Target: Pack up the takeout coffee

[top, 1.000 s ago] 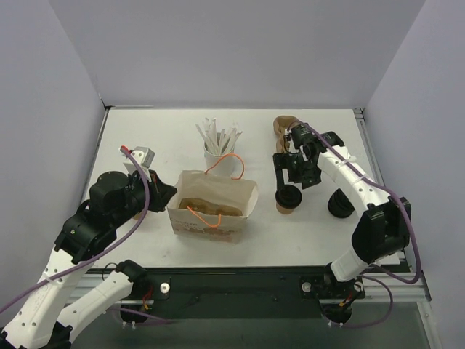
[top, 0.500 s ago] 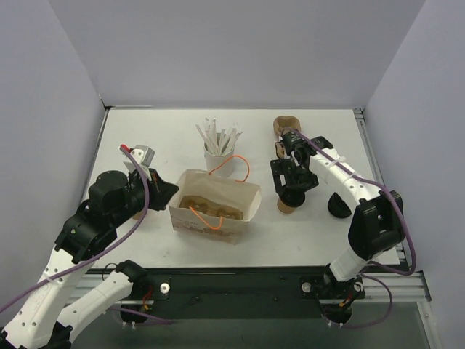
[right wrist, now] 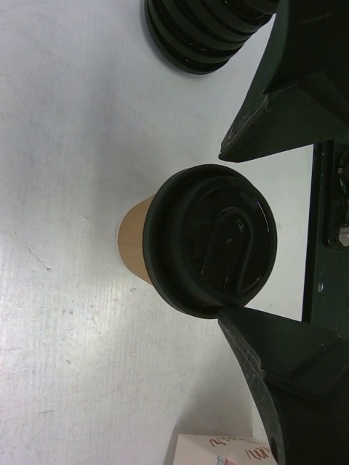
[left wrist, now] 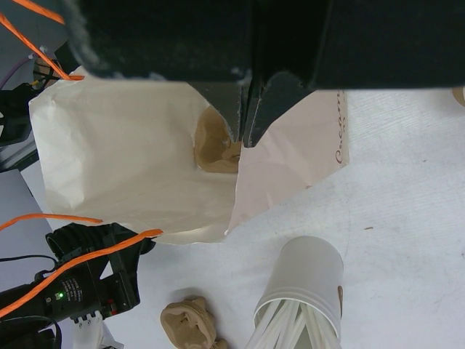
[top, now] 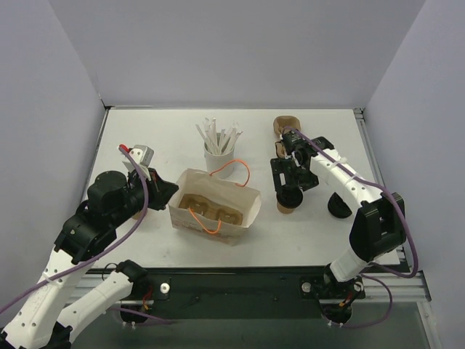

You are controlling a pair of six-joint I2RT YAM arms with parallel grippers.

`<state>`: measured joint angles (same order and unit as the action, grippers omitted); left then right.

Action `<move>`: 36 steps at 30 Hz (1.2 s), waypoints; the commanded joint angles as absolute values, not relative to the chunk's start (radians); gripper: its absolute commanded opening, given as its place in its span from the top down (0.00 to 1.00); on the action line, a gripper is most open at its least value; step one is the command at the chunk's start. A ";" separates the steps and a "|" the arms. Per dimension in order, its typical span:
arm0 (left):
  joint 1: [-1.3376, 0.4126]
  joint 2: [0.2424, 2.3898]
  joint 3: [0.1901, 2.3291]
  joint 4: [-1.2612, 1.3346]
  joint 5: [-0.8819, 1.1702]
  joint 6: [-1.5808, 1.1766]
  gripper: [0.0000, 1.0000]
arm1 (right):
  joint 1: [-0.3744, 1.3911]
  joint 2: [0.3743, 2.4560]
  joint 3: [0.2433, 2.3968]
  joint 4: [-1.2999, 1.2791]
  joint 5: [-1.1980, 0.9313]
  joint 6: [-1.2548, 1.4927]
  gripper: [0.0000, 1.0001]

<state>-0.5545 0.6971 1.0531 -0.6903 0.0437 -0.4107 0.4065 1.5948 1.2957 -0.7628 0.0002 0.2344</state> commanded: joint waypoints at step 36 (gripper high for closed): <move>-0.552 0.819 1.212 -0.926 -0.205 -0.275 0.61 | 0.408 1.476 1.221 -0.796 0.031 0.238 0.35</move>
<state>-0.5545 0.7929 1.1324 -0.8425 -0.1207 -0.3305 0.4072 1.5299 1.1965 -0.7311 0.0010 0.2569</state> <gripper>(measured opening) 0.379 0.691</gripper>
